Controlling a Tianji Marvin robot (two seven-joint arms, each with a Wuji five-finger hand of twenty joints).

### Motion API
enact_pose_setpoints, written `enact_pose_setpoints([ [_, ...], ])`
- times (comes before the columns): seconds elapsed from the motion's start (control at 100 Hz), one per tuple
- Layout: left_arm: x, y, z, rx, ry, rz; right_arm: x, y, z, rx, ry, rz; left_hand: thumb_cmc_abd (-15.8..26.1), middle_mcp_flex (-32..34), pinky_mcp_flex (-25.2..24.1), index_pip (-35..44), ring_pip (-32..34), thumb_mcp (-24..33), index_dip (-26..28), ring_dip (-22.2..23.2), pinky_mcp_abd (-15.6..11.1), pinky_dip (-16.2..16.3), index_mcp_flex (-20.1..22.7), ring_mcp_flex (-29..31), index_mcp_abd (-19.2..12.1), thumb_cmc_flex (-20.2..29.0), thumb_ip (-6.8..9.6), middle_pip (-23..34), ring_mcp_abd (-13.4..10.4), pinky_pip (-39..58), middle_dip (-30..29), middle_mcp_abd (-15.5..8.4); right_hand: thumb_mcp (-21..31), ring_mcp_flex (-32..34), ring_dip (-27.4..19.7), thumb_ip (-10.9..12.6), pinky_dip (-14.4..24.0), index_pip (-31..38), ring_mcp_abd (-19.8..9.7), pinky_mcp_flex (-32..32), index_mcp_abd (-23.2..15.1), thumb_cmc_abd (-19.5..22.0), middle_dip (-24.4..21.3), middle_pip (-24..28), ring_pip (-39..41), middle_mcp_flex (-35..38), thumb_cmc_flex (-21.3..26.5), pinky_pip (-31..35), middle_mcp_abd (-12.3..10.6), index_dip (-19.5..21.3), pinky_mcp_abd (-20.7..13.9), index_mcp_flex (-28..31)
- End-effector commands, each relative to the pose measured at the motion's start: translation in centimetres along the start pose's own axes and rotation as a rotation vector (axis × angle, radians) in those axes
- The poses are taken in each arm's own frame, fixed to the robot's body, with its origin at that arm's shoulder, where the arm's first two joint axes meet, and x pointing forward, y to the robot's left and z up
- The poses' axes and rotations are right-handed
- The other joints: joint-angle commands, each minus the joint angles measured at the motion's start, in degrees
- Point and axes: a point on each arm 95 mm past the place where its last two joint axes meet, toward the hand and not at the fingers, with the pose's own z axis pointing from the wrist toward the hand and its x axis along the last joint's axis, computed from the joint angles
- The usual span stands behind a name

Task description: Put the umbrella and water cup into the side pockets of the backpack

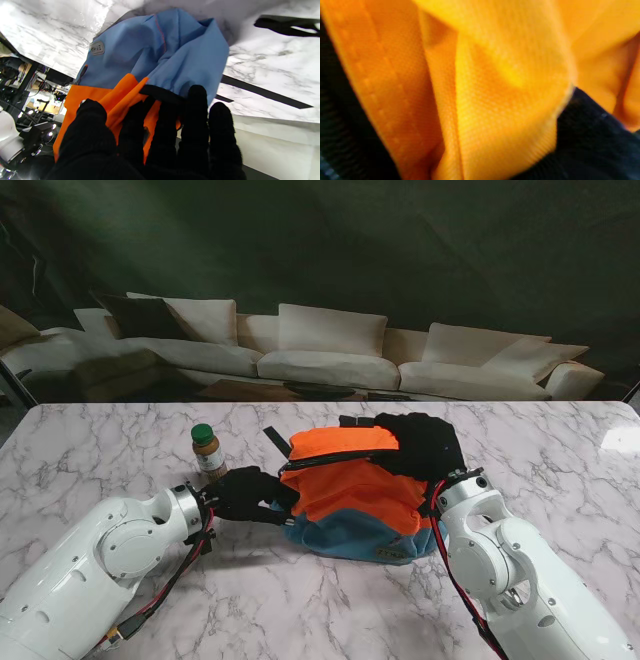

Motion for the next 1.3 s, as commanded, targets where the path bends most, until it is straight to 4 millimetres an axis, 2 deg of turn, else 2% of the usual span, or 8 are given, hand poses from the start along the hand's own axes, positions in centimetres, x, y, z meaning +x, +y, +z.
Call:
enact_pose_setpoints([
  [0.0,-0.2,0.2,-0.3,-0.004,-0.008,-0.003,-0.1,-0.7,-0.2,0.021,-0.009,0.005,2.6,1.2,-0.2,8.6,0.6,-0.4,4.3,0.5,-0.3,1.3,8.5,-0.2,0.6,-0.7,-1.04,0.8,0.8,0.8,0.7,0.2,5.7,3.6,0.9,1.5,0.2,2.8,-2.2,0.1,-6.8,4.8,0.5,2.7,5.3,1.1,7.0,3.0,-1.9,2.4,-0.4,2.0],
  [0.15,-0.6,-0.1,-0.9,0.03,-0.032,0.021,-0.1,-0.8,-0.2,0.023,-0.009,0.007,2.5,1.0,-0.1,16.2,0.6,-0.4,8.9,0.1,-0.2,1.1,9.9,-0.1,3.3,-0.8,-1.03,1.0,0.7,1.1,0.7,0.2,5.6,3.6,0.9,1.5,0.2,2.8,-2.2,0.0,-6.9,4.9,0.5,2.6,5.1,1.1,7.1,2.9,-1.9,2.4,-0.3,1.9],
  [0.39,0.3,-1.1,-2.0,0.124,-0.014,0.043,0.0,-1.0,0.0,0.027,-0.012,0.009,2.1,-4.9,-4.3,7.6,-8.0,-0.4,4.7,-6.6,0.0,-2.7,1.7,-5.7,3.2,-1.9,-1.0,-2.3,0.1,-6.9,-2.3,0.8,5.6,3.7,0.8,1.5,0.2,2.8,-2.1,-0.1,-6.8,5.0,0.4,2.5,5.0,1.0,7.1,2.8,-1.9,2.4,-0.2,1.9],
  [0.68,1.6,-3.6,-5.2,0.264,-0.012,0.119,-0.2,-1.1,-0.1,0.032,-0.018,0.011,2.4,-6.4,-6.7,5.2,-12.6,-0.5,4.6,-11.1,1.1,-6.0,1.3,-8.2,3.8,-1.5,-0.99,-4.1,-0.1,-13.9,-3.8,1.4,5.5,3.6,0.8,1.6,0.2,2.8,-2.2,-0.1,-6.9,5.2,0.4,2.5,4.8,0.9,7.2,2.8,-1.9,2.4,-0.2,1.8],
  [0.79,1.6,-5.0,-6.7,0.329,-0.03,0.173,-0.1,-1.1,-0.1,0.033,-0.018,0.013,2.9,-7.2,-8.2,-0.9,-13.8,-0.5,2.2,-12.9,1.4,-8.6,-7.2,-8.3,4.4,-2.3,-0.97,-4.9,-0.7,-18.5,-4.7,1.2,5.5,3.6,0.8,1.6,0.2,2.8,-2.2,-0.1,-6.9,5.2,0.4,2.4,4.7,0.9,7.2,2.8,-1.9,2.4,-0.2,1.8],
  [0.97,0.1,-7.1,-9.2,0.402,-0.141,0.273,-0.1,-1.1,-0.1,0.04,-0.014,0.009,3.8,-11.3,-12.6,-3.8,-19.0,-0.7,1.0,-17.9,3.0,-14.9,-11.1,-13.1,5.2,-3.1,-1.04,-8.0,-0.6,-30.1,-7.0,1.5,5.4,3.6,0.7,1.6,0.2,2.8,-2.1,-0.2,-7.0,5.4,0.3,2.4,4.5,0.8,7.2,2.7,-1.9,2.4,-0.2,1.7],
  [1.11,-1.6,-8.3,-10.8,0.417,-0.229,0.326,-0.1,-1.1,-0.1,0.046,-0.015,0.005,4.4,-21.6,-12.2,-4.8,-21.5,-0.7,0.9,-20.8,1.9,-15.3,-13.2,-18.4,5.9,-3.6,-1.05,-12.8,-0.3,-31.1,-11.1,2.7,5.4,3.6,0.7,1.6,0.2,2.8,-2.1,-0.2,-7.0,5.4,0.3,2.3,4.4,0.8,7.3,2.7,-1.9,2.4,-0.2,1.8],
  [1.29,-3.7,-8.3,-12.5,0.407,-0.322,0.327,-0.2,-1.1,-0.1,0.048,-0.022,0.001,5.1,-25.7,-12.0,-7.3,-21.6,-1.0,-0.2,-22.8,0.6,-15.1,-18.4,-20.4,8.2,-3.4,-1.03,-13.8,-0.1,-31.5,-14.1,3.5,5.3,3.6,0.7,1.6,0.2,2.8,-2.0,-0.4,-7.1,5.5,0.3,2.3,4.3,0.8,7.3,2.5,-1.9,2.4,-0.2,1.8],
])
